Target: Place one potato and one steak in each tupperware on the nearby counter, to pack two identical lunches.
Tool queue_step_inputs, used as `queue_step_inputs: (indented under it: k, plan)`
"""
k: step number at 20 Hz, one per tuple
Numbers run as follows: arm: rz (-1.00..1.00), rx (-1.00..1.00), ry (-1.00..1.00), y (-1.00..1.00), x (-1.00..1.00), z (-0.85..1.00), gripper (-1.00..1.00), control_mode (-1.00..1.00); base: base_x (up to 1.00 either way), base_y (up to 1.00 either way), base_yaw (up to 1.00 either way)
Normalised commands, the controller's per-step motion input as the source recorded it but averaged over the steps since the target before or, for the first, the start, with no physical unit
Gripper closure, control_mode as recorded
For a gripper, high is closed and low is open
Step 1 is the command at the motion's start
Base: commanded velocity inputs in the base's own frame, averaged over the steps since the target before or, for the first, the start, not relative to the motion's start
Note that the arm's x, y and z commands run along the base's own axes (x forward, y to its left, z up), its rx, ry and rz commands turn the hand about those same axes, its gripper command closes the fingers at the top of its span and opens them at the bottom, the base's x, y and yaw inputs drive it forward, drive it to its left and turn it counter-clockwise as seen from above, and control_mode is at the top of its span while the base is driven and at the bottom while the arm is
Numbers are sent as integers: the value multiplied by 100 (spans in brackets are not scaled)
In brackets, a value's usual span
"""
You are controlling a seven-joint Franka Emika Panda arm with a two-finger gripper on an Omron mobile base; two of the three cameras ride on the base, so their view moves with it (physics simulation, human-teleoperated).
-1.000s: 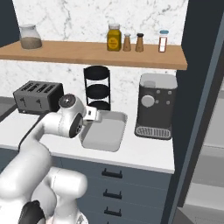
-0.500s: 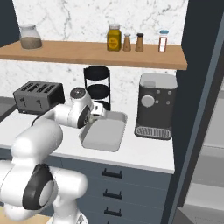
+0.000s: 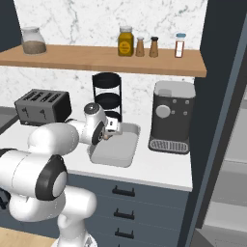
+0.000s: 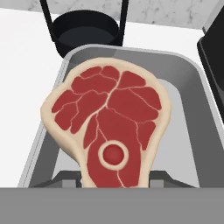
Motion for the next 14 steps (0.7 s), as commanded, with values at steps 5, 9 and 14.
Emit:
queue_step_inputs:
  k: [5, 9, 14]
  plan:
    - [0, -2, 1, -14, 25, -25, 100, -100, 0, 0, 0]
    - [1, 0, 0, -32, 14, -9, 100, -100, 0, 0, 0]
    - [0, 0, 0, -21, 28, -32, 100, -100, 0, 0, 0]
